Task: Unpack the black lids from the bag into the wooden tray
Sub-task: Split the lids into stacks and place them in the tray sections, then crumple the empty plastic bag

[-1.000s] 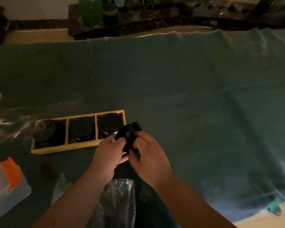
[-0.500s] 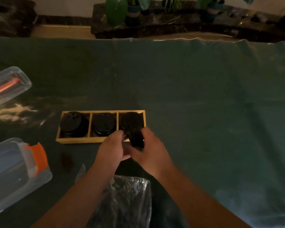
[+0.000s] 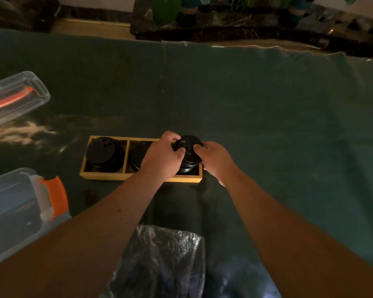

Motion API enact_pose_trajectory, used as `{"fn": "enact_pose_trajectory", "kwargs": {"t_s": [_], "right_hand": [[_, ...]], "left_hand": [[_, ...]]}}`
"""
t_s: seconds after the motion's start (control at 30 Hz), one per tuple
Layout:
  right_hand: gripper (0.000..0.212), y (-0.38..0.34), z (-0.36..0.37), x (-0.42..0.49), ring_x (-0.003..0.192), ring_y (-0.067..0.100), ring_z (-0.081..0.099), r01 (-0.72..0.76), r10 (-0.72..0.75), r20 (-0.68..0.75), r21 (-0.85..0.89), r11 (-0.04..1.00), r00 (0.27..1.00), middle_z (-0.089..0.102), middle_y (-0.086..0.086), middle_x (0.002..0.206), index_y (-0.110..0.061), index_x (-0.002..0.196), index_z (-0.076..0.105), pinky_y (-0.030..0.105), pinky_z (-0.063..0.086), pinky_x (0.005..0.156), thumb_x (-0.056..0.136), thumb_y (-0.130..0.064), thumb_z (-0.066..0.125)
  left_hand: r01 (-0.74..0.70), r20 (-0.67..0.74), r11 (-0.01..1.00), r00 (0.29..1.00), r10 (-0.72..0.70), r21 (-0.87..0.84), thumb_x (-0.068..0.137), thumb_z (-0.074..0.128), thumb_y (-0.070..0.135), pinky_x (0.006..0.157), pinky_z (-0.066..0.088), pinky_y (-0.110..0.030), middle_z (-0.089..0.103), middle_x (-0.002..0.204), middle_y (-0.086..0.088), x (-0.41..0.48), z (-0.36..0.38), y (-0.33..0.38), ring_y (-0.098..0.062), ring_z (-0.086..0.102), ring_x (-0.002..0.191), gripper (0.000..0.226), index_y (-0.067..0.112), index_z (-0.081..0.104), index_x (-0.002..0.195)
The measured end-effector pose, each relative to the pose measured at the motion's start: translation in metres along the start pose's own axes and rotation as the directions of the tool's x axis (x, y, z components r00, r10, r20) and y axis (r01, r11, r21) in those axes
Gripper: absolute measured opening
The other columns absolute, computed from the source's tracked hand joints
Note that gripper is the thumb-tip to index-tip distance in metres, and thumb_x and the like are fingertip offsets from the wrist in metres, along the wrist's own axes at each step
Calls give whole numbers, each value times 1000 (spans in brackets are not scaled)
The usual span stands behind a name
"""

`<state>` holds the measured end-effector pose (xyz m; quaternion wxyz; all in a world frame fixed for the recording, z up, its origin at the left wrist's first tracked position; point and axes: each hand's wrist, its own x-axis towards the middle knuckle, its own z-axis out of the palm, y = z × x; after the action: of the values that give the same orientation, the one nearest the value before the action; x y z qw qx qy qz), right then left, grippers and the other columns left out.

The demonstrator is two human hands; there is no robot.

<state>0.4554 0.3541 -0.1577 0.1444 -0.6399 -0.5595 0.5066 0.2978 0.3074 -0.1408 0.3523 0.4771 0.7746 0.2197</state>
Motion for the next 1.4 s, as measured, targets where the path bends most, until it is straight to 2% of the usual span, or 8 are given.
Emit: {"fn": "enact_pose_trajectory", "kwargs": {"t_s": [0.27,0.63,0.77,0.87,0.97,1.07,1.23,1.4], "right_hand": [[35,-2,27,-7,101,24,62,190,-222,-88,-278,942,971,58,3,115,-25,133,64,34,52,81,100,-36,62],[45,-13,24,-20,125,36,57,185,-263,-108,-462,867,959,60,14,131,-22,145,60,50,54,102,105,-42,55],[43,-9,17,-65,111,22,59,478,-583,-108,-463,746,806,65,4,117,-20,130,67,40,55,93,99,-47,54],[47,8,30,-104,96,3,58,553,-522,187,-349,757,832,62,-15,101,-32,114,73,24,47,81,88,-68,57],[95,24,54,-122,118,12,56,488,-212,523,-472,734,826,62,-8,124,-31,136,65,32,48,97,67,-95,52],[101,34,75,-127,115,20,63,456,-10,636,-542,706,771,67,-1,130,-29,135,63,42,55,99,59,-96,63],[19,60,100,-128,77,1,69,278,-32,532,-390,878,846,71,-12,92,-36,91,69,20,51,59,85,-44,85],[14,82,98,-128,81,1,72,88,-63,252,-92,992,966,76,-19,82,-34,83,75,21,52,69,91,-24,81]], "left_hand": [[41,-92,955,996,-14,294,100,68,34,58,48,-23,67,115,1,0,2,-13,-12,67,78,31,29,63,131],[11,-37,974,999,-3,225,96,73,42,78,48,-30,57,130,1,-26,-11,-4,-16,63,104,48,26,59,139],[-73,46,979,997,65,193,85,60,74,59,42,-25,69,75,14,-89,-63,-16,-2,64,68,41,34,72,85],[-13,530,960,836,-143,279,62,30,109,67,56,-29,79,72,17,-156,-96,-64,5,71,66,86,43,81,78],[73,677,899,632,-377,433,43,28,117,97,62,-40,78,127,8,-226,-93,-124,-7,77,104,126,39,74,131],[285,732,909,540,-415,305,56,48,108,70,68,-35,82,108,11,-263,-77,-149,-11,81,77,88,56,70,122],[400,185,916,902,-389,-22,81,63,80,80,53,-33,68,98,18,-250,-23,-178,-7,67,90,47,44,61,111],[415,-99,827,870,-482,-380,89,79,47,79,50,-28,65,108,15,-214,-3,-191,-10,65,98,47,33,59,130]]}}
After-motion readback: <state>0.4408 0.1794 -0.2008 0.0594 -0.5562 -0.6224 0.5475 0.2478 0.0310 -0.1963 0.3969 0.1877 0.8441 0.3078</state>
